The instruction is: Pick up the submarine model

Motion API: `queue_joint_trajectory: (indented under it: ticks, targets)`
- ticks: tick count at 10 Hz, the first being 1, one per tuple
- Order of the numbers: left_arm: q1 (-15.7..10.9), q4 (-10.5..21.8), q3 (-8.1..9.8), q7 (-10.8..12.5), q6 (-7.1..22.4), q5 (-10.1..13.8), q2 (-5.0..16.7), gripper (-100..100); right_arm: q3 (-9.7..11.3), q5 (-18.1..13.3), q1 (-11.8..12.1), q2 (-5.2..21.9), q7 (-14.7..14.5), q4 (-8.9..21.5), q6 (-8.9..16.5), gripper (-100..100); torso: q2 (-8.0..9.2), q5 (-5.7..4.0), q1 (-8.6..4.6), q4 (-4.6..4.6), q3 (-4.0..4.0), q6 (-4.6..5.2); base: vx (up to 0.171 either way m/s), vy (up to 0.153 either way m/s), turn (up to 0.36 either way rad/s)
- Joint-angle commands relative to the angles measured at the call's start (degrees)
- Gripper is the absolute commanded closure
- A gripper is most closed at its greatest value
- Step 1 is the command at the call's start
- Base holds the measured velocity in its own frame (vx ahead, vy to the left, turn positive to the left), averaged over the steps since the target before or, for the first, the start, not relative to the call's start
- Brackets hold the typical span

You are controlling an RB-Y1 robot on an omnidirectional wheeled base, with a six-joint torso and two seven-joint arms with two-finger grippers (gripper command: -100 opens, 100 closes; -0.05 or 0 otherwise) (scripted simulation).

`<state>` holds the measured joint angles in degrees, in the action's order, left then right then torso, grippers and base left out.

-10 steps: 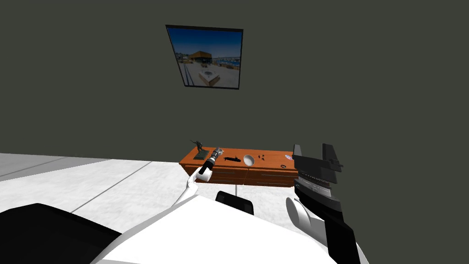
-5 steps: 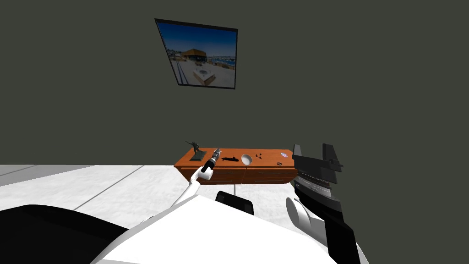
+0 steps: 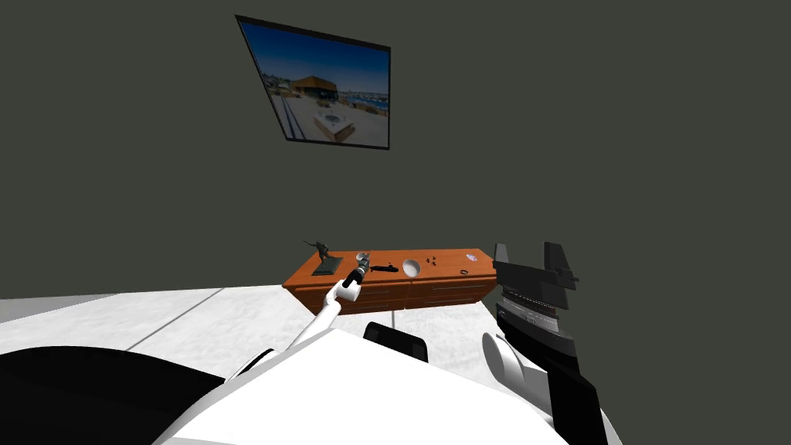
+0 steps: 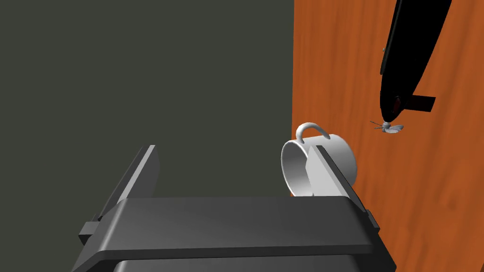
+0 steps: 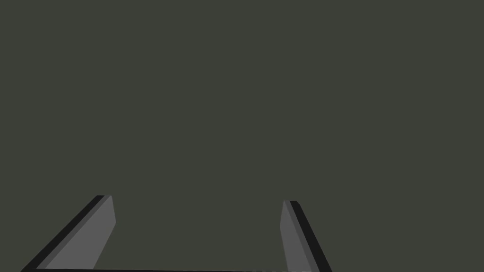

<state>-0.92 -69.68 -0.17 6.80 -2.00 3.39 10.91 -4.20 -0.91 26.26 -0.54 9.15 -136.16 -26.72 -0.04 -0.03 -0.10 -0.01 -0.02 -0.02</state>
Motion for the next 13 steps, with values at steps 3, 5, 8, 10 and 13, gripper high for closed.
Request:
queue_joint_trajectory:
  ticks: [3, 5, 8, 10, 13]
  targets:
    - [-1.9, 5.0, 0.23, 0.8, 1.9, 0.5, -0.3, -100, 0.0, 0.0, 0.0, 0.0, 0.0, 0.0, 0.0, 0, 0.0, 0.0, 0.03, 0.0, 0.0, -0.02, 0.014, -0.016, -0.077]
    - [-4.2, 9.1, 0.61, 1.8, 3.5, 1.3, -0.5, -100, 0.0, 0.0, 0.0, 0.0, 0.0, 0.0, 0.0, 0, -0.01, 0.01, 0.05, 0.0, -0.01, -0.02, 0.021, -0.019, -0.139]
    - [-5.3, 12.8, 0.82, 2.2, 4.2, 1.7, -0.6, -100, 0.0, 0.0, 0.0, 0.0, 0.0, 0.0, 0.0, 0, -0.02, 0.0, 0.05, -0.01, -0.01, -0.03, 0.019, -0.013, -0.067]
    - [-6.2, 15.2, 1.06, 2.6, 4.9, 2.1, -0.6, -100, 0.0, 0.0, 0.0, 0.0, 0.0, 0.0, 0.0, 0, -0.01, 0.01, 0.05, 0.0, -0.01, -0.03, 0.018, -0.012, -0.076]
    - [-7.9, 19.5, 1.6, 3.2, 6.1, 3.0, -0.6, -100, 0.0, 0.0, 0.0, 0.0, 0.0, 0.0, 0.0, 0, -0.02, 0.0, 0.07, -0.01, -0.01, -0.06, 0.023, -0.01, -0.074]
